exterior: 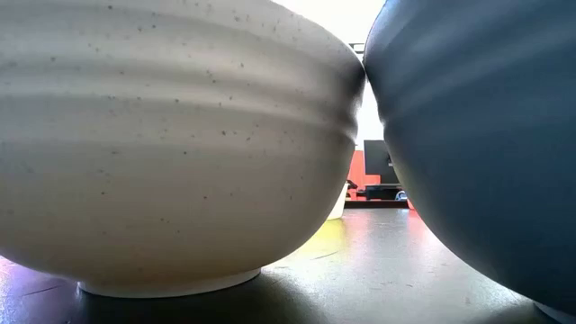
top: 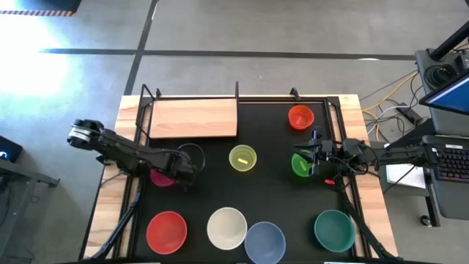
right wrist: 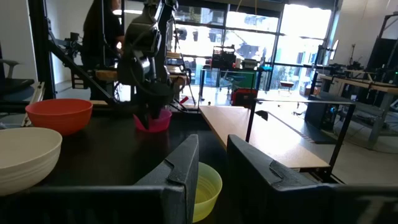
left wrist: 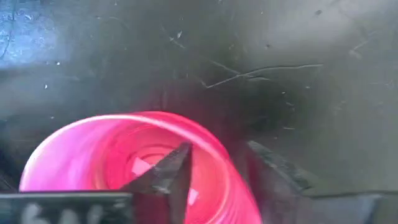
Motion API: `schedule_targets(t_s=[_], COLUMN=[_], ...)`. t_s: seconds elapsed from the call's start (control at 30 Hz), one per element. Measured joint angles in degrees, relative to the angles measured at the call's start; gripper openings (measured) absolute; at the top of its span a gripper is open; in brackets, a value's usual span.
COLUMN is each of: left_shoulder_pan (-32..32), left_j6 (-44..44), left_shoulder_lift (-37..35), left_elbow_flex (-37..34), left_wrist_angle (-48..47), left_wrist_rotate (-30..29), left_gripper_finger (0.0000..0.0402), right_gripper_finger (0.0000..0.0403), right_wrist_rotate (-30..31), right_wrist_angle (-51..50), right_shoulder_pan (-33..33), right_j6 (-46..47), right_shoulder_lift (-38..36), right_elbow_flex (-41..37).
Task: Place and stack bowls onto a shelf
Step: Put the pink bowl on the shelf
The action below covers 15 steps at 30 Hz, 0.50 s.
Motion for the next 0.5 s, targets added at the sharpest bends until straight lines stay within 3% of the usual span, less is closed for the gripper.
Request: schedule_targets(t_s=[0.17,0.4,0.5], left_shoulder_pan=[0.0,0.0,0.0], left_j6=[1.6,6.3,10.5], left_shoulder_lift=[0.7,0.0,0.2], left_elbow_flex=[0.0,7.1,13.2], left_wrist_angle=[1.6,0.3,-5.9], left_wrist_rotate=[2.5,4.7,1.2], left_gripper_finger=[0.0015,0.0002,0.0002], right_gripper_finger=[0.0075,0.0075,0.0075], right_wrist_rotate=[0.0,0.0,0.0], right_wrist_angle=[0.0,0.0,0.0], right_shoulder_pan=[0.0,0.0,0.0], right_j6=[0.0,0.0,0.0], right_shoulder_lift=[0.0,0.0,0.0], right_elbow_flex=[0.0,0.0,0.0])
